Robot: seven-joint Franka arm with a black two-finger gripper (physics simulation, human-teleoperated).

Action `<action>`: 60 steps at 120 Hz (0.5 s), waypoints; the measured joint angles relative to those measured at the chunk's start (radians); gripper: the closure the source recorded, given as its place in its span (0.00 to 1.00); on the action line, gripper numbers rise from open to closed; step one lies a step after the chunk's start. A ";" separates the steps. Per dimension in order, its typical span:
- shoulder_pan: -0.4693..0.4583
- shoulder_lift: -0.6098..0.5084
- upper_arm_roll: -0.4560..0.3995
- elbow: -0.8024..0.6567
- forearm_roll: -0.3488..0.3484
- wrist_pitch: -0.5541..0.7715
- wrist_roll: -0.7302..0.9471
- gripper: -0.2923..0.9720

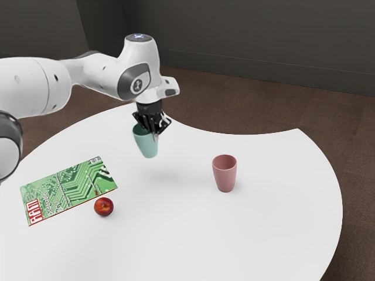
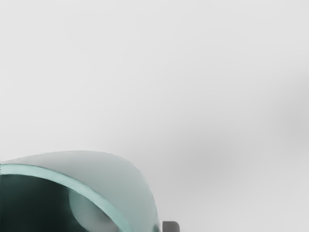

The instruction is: Place the left cup onto the right cup

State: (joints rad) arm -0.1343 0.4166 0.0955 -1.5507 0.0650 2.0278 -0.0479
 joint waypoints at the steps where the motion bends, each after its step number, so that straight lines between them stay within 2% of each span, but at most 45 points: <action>1: -0.001 -0.001 -0.004 0.004 0.003 -0.005 -0.003 0.83; 31: -0.048 -0.006 -0.106 0.138 0.076 -0.150 -0.110 0.84; 60: -0.107 0.042 -0.170 0.254 0.127 -0.209 -0.208 0.84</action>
State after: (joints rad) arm -0.2418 0.4589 -0.0749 -1.2971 0.1925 1.8187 -0.2560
